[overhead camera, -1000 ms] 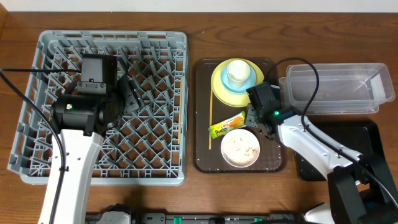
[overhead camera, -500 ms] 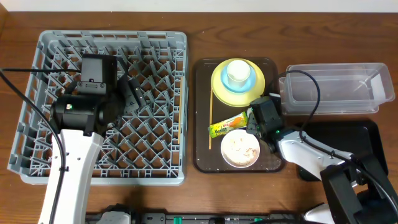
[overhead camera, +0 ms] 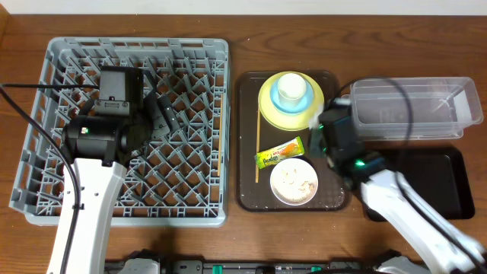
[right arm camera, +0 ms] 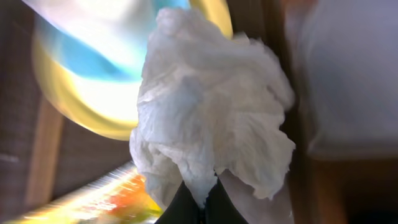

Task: Sort waste into correct bins and load items into the dishwasher rack
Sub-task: 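Grasp the white tissue with the right gripper and drop it in the clear bin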

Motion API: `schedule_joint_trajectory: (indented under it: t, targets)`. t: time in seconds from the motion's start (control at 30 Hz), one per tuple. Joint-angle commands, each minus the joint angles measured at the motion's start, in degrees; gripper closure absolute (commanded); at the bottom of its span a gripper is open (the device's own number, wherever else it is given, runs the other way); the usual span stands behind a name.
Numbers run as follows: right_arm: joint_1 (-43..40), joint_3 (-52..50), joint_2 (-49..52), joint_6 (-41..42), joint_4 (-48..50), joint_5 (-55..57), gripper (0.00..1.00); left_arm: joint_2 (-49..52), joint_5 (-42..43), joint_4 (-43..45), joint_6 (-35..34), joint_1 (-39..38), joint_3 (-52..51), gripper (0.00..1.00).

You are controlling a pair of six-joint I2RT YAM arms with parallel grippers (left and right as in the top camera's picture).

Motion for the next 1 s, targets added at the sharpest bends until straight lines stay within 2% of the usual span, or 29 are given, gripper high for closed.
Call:
schedule_joint_trajectory:
  t: [0.0, 0.13, 0.33, 0.5, 0.7, 0.8, 0.83, 0.87, 0.9, 0.97]
  targets:
    - [-1.95, 3.89, -6.88, -5.44, -2.84, 0.63, 0.99, 0.20, -0.13, -0.24, -0.11, 0.17, 0.61, 0.09]
    - [-8.83, 5.95, -11.76, -9.18, -7.98, 0.66, 0.99, 0.20, -0.13, -0.24, -0.13, 0.17, 0.61, 0.09]
    - [-25.77, 5.97, -9.11, -13.81, -5.40, -5.49, 0.99, 0.20, -0.13, -0.24, -0.13, 0.17, 0.61, 0.09]
    - [-38.60, 5.97, -0.07, -14.27, 4.63, -12.90, 0.99, 0.20, -0.13, -0.24, -0.13, 0.17, 0.61, 0.09]
    - [-45.07, 6.05, 14.16, -14.60, 16.02, -19.61, 0.98, 0.20, -0.13, -0.24, -0.13, 0.17, 0.61, 0.09]
    - [-45.72, 6.56, 19.06, -15.13, 17.44, -21.27, 0.83, 0.20, -0.13, -0.24, -0.13, 0.17, 0.61, 0.09]
    - [-45.72, 6.73, 20.20, -15.15, 17.42, -21.24, 0.71, 0.20, -0.13, -0.24, -0.13, 0.17, 0.61, 0.09]
    - [-45.72, 6.78, 20.72, -15.23, 17.44, -21.22, 0.54, 0.20, -0.13, -0.24, -0.13, 0.17, 0.61, 0.08]
    - [-45.72, 6.78, 21.03, -15.72, 17.55, -21.16, 0.43, 0.20, -0.13, -0.24, -0.13, 0.17, 0.61, 0.09]
    - [-45.72, 6.86, 20.81, -16.20, 17.99, -21.05, 0.32, 0.20, -0.13, -0.24, -0.13, 0.17, 0.61, 0.09]
